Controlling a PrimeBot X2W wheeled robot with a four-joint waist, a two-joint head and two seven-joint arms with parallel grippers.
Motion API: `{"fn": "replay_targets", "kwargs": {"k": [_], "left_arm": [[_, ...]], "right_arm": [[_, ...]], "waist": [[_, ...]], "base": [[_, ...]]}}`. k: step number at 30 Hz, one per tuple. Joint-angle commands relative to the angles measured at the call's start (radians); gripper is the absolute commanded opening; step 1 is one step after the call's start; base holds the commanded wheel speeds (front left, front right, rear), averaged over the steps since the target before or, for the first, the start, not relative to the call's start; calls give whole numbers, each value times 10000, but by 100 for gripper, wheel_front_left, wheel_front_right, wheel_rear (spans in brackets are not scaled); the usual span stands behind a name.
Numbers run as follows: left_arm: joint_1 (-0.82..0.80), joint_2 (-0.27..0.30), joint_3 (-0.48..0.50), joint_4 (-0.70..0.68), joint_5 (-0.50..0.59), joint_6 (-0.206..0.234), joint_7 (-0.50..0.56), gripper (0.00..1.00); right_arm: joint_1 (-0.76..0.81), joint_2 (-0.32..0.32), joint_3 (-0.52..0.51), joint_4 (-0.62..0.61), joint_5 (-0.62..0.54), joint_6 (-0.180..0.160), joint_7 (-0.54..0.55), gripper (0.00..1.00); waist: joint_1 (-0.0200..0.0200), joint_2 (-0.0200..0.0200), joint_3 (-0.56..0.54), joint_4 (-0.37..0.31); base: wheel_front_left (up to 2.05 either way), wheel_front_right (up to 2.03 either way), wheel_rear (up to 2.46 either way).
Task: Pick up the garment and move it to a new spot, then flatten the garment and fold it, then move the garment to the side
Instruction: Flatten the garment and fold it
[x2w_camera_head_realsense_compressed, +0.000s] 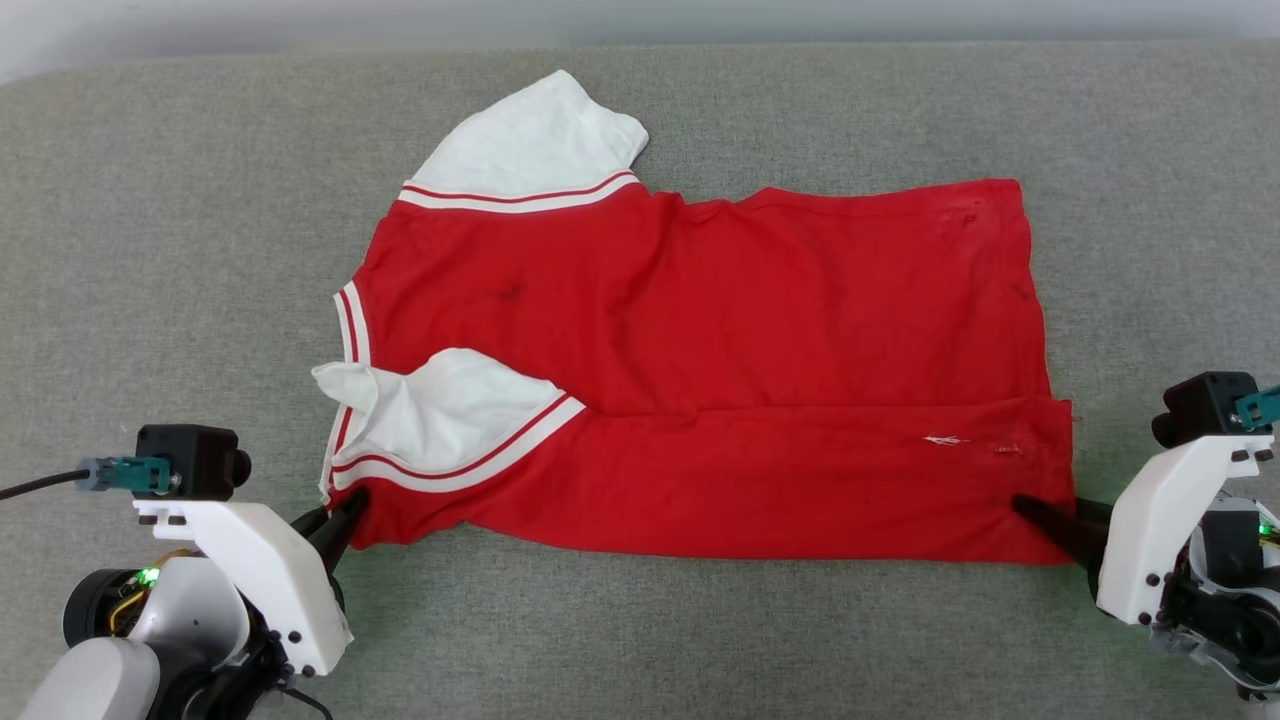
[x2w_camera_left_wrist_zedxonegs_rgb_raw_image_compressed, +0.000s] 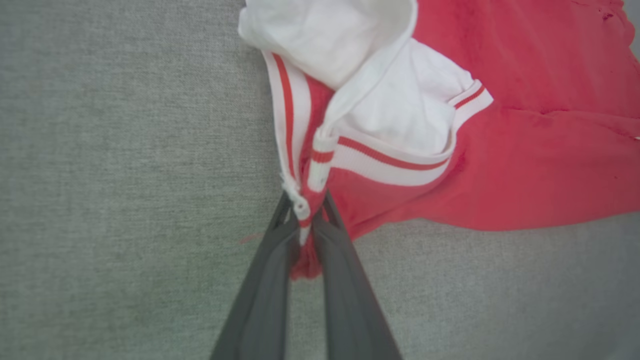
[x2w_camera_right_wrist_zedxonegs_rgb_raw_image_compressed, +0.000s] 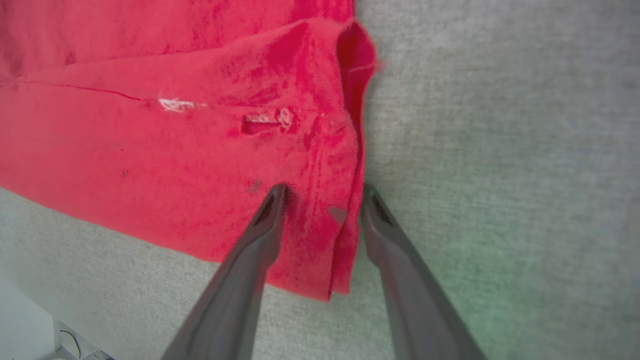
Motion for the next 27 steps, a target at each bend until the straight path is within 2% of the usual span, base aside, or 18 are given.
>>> {"fn": "replay_targets", "kwargs": {"k": [1, 8, 16, 23, 27], "left_arm": [[-55, -43, 7, 23, -51, -38, -54, 0], [141, 48, 147, 64, 20, 4, -286, 0], [789, 138, 192, -21, 92, 231, -383, 0], [1861, 205, 29, -103, -127, 442, -56, 0], [2199, -52, -185, 200, -378, 433, 51, 0]], "right_arm": [[93, 186, 319, 367, 113, -2, 55, 0], [-30, -296, 372, 25, 213, -4, -440, 0], [382, -444, 507, -122, 223, -4, -573, 0], [1282, -384, 236, -345, 144, -4, -249, 0], [1893, -157, 89, -304, 59, -4, -80, 0]], "waist": [[0, -1, -40, -7], [0, -1, -628, -120], [0, -1, -1599, -164], [0, -1, -2372, -137], [0, -1, -2462, -142]], "base": [[0, 0, 0], [0, 0, 0], [0, 0, 0], [0, 0, 0], [0, 0, 0]]}}
